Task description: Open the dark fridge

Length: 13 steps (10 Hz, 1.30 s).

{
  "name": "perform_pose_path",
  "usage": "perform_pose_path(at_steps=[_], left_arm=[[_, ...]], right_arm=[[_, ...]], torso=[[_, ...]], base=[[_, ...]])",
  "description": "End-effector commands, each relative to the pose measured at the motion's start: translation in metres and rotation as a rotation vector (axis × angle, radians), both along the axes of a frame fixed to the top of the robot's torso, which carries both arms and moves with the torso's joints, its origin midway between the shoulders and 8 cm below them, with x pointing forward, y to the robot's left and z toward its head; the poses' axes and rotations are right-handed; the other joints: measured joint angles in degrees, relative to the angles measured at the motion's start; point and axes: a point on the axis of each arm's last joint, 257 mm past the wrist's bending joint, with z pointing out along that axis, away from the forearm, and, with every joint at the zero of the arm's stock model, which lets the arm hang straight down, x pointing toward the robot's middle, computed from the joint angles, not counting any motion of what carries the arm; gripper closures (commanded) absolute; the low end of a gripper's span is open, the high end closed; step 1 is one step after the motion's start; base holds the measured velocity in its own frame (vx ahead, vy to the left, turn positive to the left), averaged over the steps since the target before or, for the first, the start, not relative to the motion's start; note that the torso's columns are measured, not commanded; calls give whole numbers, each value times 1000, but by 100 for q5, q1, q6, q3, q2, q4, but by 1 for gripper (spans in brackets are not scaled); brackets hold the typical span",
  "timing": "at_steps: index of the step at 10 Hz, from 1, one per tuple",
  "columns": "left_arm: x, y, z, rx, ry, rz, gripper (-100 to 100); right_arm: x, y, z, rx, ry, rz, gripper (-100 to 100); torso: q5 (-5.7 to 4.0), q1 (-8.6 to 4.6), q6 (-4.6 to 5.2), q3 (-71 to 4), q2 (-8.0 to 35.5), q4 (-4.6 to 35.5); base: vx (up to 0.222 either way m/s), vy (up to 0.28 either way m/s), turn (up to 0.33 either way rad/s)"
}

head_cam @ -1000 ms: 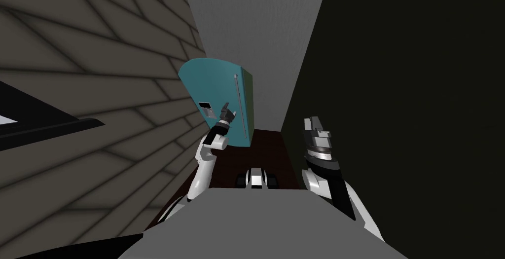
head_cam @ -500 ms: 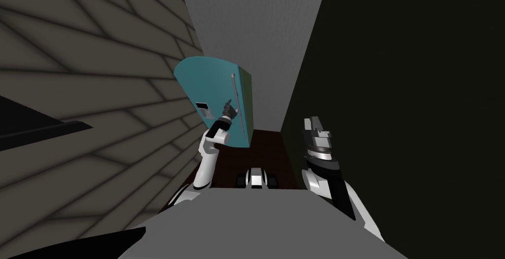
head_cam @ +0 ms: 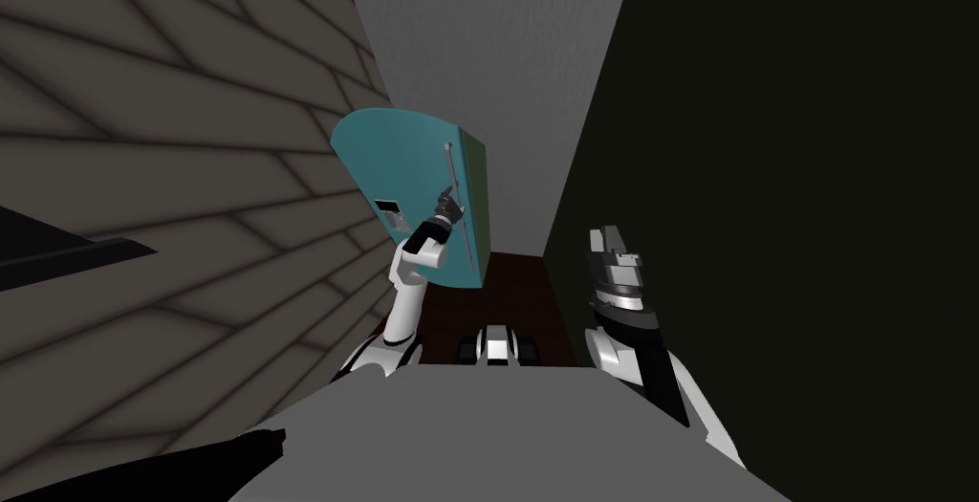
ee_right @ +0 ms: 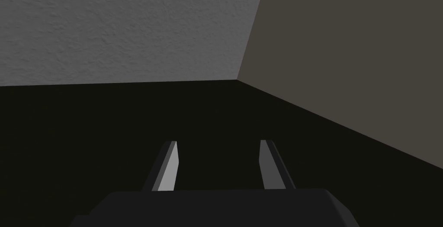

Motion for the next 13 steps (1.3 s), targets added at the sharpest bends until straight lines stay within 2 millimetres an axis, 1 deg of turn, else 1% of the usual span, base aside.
perform_pose_path(at_steps=[1, 3, 4, 5, 6, 7, 8, 9, 10, 11, 12, 13], left_arm=[[12, -3, 5, -4, 39, 2, -100], [14, -8, 15, 0, 42, -1, -100], [22, -7, 16, -6, 69, 6, -100], [22, -11, 25, -2, 68, 3, -100], [22, -12, 27, -1, 70, 2, -100], [31, -11, 28, -7, 100, 14, -100], [31, -14, 37, -5, 100, 12, -100], [38, -10, 37, -13, 128, 27, -100], [38, -15, 46, -10, 126, 24, -100], [37, -17, 51, -8, 126, 23, -100], [44, -13, 56, -17, 148, 39, -100], [43, -17, 65, -15, 149, 37, -100]], right_arm=[[0, 0, 0, 0, 0, 0, 0], [0, 0, 0, 0, 0, 0, 0], [0, 0, 0, 0, 0, 0, 0], [0, 0, 0, 0, 0, 0, 0], [0, 0, 0, 0, 0, 0, 0], [0, 0, 0, 0, 0, 0, 0], [0, 0, 0, 0, 0, 0, 0], [0, 0, 0, 0, 0, 0, 0], [0, 0, 0, 0, 0, 0, 0], [0, 0, 0, 0, 0, 0, 0], [0, 0, 0, 0, 0, 0, 0], [0, 0, 0, 0, 0, 0, 0]], torso=[[3, 8, -1, 5, 9, 2], [1, 2, 0, 1, 1, 0], [3, 8, -1, 5, 8, 2], [2, 6, 0, 2, 2, 1], [1, 2, 0, 1, 1, 0], [1, 1, 0, 4, 7, 1], [0, -3, 1, -1, -3, 0], [0, 0, 0, 0, 0, 0], [1, 3, 0, 0, -1, -1], [2, 6, 0, 3, 4, 1], [3, 9, 0, 9, 14, 4], [3, 7, 0, 5, 6, 3]], base=[[47, -28, -14], [37, -18, -3], [46, -9, -15], [48, -14, -6], [28, -15, 2], [61, -30, -13], [56, -25, -5], [59, -26, -10], [54, -19, -5], [24, -5, 0], [46, -4, -10], [48, -6, -5]])
